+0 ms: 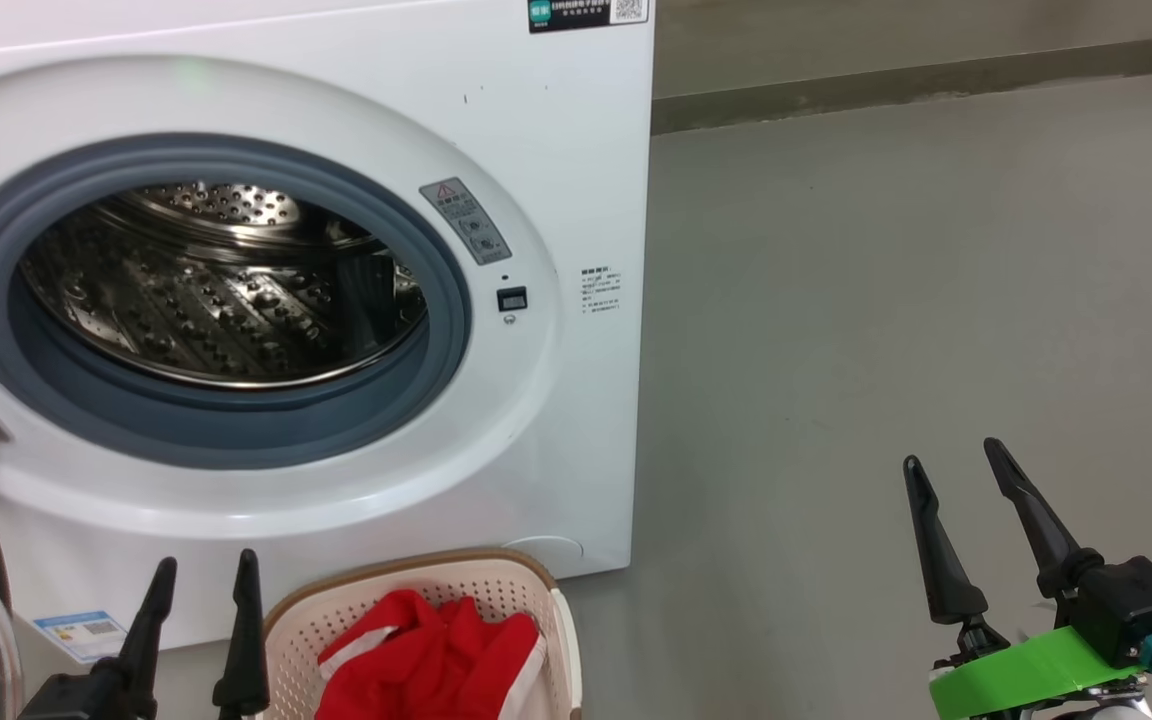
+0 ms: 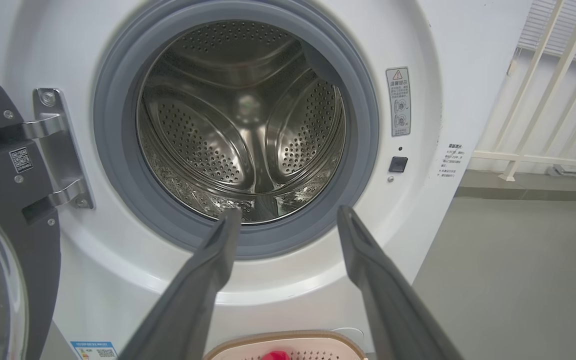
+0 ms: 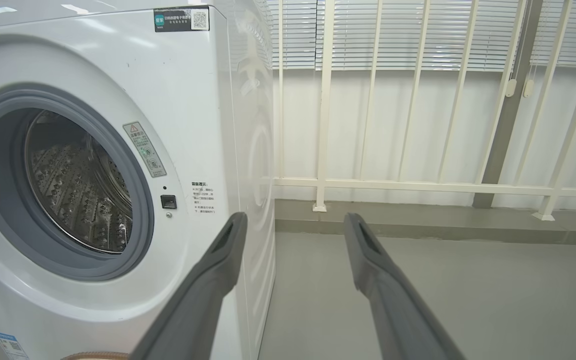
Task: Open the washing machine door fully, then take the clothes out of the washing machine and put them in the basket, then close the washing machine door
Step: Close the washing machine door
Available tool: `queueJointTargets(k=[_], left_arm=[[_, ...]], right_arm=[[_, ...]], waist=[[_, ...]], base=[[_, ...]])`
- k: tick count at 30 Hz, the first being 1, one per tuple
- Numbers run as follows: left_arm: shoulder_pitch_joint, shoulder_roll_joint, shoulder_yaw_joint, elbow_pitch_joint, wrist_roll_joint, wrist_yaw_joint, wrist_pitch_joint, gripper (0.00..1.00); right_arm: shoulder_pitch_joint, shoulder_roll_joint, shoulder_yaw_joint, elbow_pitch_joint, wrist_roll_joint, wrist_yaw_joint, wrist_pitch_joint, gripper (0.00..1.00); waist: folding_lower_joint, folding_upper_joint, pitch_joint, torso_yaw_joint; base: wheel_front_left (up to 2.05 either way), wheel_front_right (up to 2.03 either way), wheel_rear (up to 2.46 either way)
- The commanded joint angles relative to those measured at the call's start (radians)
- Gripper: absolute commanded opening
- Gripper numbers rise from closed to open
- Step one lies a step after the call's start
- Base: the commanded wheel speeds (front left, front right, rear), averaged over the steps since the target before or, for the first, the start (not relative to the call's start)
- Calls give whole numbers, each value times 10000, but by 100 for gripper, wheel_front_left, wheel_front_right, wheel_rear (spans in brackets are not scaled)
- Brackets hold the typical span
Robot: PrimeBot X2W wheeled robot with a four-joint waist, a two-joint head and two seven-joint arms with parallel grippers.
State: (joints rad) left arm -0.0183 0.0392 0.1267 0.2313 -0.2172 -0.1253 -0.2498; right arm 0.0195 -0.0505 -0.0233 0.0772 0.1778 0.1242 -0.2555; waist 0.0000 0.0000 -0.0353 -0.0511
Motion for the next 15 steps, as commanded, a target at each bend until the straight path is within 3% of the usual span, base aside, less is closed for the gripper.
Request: queueJointTargets(k=[1,15], left_arm=[[-220,140,343,-300,101,-53,-120,100],[-213,127,304,-424,62,-53,-120,100]], right_arm=[[-215,-64,188,-272,59,65,-63,100],[-247,-35,167,-228,145,65,-63,100]], waist=[[0,0,3,-2],[0,0,49,96]], base=[[-141,141,0],[-165,165,0]])
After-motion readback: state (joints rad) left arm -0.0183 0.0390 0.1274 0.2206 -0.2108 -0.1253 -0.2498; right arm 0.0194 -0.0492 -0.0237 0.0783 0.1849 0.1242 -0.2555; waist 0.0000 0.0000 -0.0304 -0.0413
